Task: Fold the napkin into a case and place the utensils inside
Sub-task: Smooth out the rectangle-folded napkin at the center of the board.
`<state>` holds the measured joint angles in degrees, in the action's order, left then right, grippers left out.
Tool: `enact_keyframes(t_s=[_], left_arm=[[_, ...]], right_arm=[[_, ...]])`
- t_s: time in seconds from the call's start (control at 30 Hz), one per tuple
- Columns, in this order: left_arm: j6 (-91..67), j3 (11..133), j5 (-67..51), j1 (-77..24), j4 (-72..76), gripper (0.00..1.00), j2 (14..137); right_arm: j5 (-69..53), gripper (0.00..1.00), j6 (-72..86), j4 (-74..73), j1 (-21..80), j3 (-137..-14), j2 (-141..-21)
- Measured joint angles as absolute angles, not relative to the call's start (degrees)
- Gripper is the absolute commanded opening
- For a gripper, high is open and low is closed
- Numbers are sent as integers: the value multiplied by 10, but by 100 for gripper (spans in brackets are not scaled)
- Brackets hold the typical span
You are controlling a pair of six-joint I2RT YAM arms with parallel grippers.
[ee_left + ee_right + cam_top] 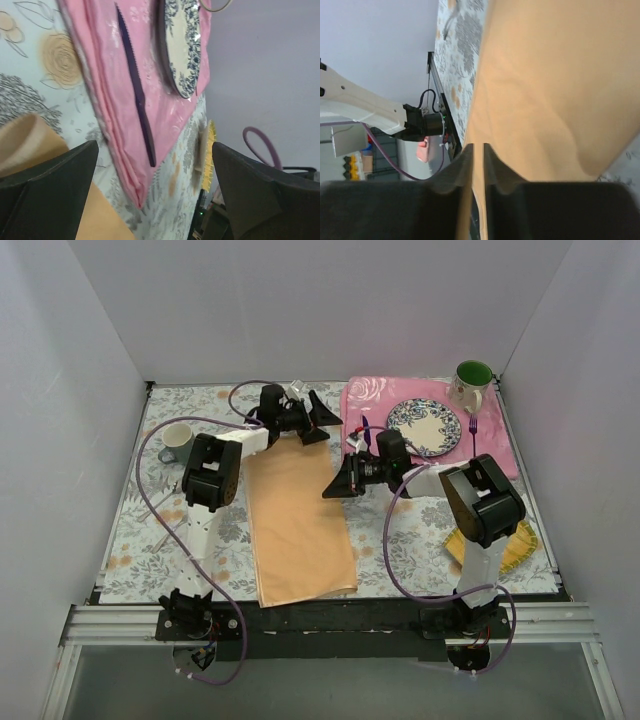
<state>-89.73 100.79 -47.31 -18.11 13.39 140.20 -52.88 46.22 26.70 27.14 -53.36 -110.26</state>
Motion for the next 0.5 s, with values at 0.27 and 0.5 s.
enact_keyframes(t_s=[0.27, 0.5], left_arm=[[-915, 869, -514, -177, 163, 98, 1239], [-970, 670, -546, -150, 272, 98, 1108]], right_arm=[[-543, 37, 462, 267, 248, -593, -1092], [-538, 26, 361, 137, 185, -715, -1115]])
